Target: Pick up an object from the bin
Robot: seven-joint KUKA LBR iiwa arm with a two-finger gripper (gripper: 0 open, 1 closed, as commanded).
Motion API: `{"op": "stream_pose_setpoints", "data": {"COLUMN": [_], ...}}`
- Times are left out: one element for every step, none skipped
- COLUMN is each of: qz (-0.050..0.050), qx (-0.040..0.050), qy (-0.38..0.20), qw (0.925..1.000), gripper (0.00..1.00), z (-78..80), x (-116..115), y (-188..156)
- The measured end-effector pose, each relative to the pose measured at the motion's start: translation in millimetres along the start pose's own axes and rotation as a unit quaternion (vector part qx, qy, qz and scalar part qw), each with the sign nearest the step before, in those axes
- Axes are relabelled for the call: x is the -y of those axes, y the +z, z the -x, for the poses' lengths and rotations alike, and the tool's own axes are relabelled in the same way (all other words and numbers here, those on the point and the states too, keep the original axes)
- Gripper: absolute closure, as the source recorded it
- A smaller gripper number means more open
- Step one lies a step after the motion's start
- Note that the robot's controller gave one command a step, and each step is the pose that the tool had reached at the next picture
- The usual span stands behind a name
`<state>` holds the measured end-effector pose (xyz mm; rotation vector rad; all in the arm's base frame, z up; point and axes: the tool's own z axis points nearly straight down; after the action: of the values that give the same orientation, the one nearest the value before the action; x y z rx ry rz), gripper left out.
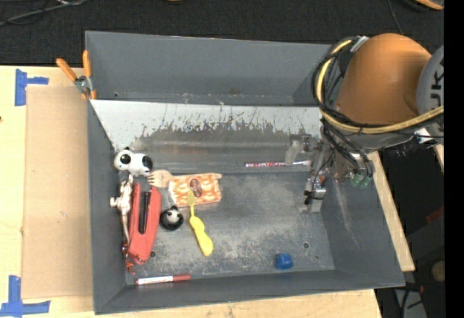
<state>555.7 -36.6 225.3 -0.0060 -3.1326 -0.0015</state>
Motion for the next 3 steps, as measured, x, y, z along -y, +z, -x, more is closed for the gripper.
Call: {"op": "stream_pose_setpoints", "data": {"qz": [0.0, 0.0, 0.0], "qx": [0.0042, 0.0058, 0.0082], "qy": [-0.001, -0.015, 0.032], "qw": [1.0, 0.9999, 0.9994], "gripper": [0.0, 0.0, 0.0], "z": [1.6, 40.0, 57.8], "x": [-0.3, -36.0, -65.1], "y": [-4.3, 84.9, 80.3]}}
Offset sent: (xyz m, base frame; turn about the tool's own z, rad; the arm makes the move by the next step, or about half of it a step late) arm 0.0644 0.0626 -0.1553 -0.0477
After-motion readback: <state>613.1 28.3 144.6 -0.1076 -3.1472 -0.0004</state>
